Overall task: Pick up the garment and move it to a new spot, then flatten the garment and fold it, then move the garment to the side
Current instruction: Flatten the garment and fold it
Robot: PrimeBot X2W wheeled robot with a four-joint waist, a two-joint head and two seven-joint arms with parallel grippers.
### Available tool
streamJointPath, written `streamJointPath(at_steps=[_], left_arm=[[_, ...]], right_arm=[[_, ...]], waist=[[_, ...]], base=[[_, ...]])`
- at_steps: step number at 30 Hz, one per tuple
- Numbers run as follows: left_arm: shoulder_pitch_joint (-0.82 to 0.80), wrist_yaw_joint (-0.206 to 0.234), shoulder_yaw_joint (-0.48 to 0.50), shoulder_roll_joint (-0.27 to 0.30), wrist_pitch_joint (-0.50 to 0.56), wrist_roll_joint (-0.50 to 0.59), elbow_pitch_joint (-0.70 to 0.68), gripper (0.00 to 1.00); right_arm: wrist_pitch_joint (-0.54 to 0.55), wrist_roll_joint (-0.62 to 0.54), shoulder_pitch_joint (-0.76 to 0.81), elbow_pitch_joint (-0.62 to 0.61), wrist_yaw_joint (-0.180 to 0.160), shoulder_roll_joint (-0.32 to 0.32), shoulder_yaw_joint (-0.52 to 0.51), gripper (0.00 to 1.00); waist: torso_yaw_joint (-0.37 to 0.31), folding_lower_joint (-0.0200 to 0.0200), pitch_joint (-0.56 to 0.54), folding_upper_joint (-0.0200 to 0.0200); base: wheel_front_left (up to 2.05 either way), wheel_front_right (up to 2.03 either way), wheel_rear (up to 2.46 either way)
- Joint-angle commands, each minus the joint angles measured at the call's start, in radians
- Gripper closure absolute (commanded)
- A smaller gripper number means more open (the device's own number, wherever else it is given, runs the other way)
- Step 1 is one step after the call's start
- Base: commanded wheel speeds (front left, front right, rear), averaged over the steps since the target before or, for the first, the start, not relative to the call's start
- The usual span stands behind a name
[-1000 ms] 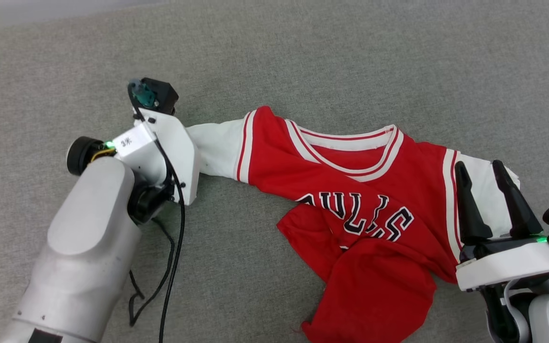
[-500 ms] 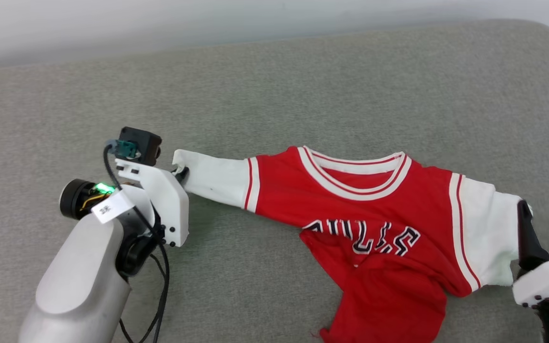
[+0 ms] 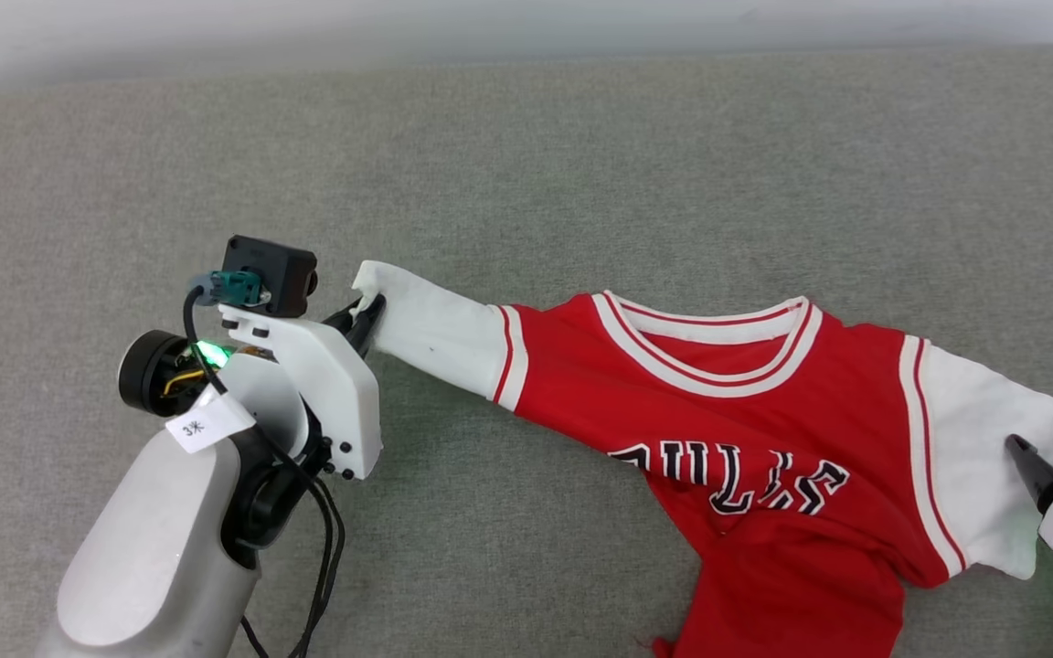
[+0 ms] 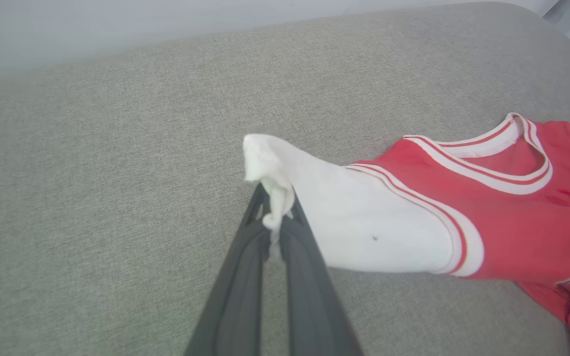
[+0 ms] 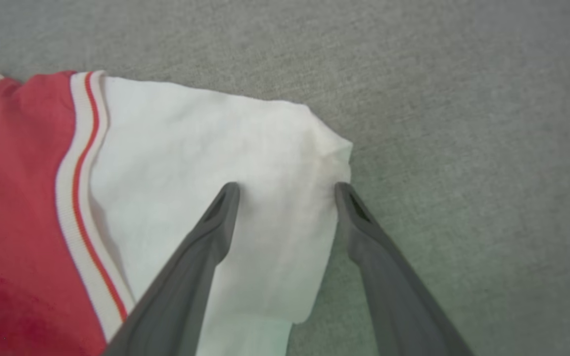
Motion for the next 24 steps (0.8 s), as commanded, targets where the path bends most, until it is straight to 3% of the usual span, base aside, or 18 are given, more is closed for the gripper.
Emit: streamJointPath(at_steps=[1, 9, 10, 12, 18, 24], left_arm=[[0.001, 0.004, -0.001, 0.002, -0.001, -0.006, -0.010, 1.00], [-0.006, 0.003, 0.001, 0.004, -0.009, -0.015, -0.019, 1.00], [-0.005, 0.003, 0.001, 0.005, -0.010, -0.015, -0.018, 1.00], [-0.001, 0.004, 0.003, 0.008, -0.012, -0.015, -0.015, 1.00], [0.007, 0.010, 0.007, 0.015, -0.024, -0.011, -0.009, 1.00], [-0.013, 0.027, 0.028, 0.027, -0.079, 0.009, -0.007, 1.00]], right_arm=[[0.016, 0.004, -0.029, 0.024, -0.001, -0.013, 0.002, 0.00], [0.158, 0.033, -0.033, 0.192, 0.001, 0.015, 0.061, 0.00], [0.172, 0.041, -0.030, 0.205, 0.001, 0.021, 0.066, 0.51], [0.190, 0.055, -0.026, 0.222, 0.001, 0.026, 0.077, 1.00], [0.151, 0.063, -0.051, 0.189, 0.000, -0.012, 0.067, 1.00], [0.101, 0.057, -0.083, 0.080, -0.001, -0.051, 0.053, 1.00]], waist=[[0.014, -0.0001, 0.020, 0.0000], [0.037, -0.0001, 0.053, 0.0000], [0.038, -0.0001, 0.054, 0.0000], [0.037, -0.0001, 0.053, 0.0000], [0.027, -0.0001, 0.030, 0.0000], [0.015, -0.0001, -0.021, 0.0000]], base=[[0.00, 0.00, 0.00], [0.00, 0.00, 0.00], [0.00, 0.00, 0.00], [0.00, 0.00, 0.00], [0.00, 0.00, 0.00], [0.00, 0.00, 0.00]])
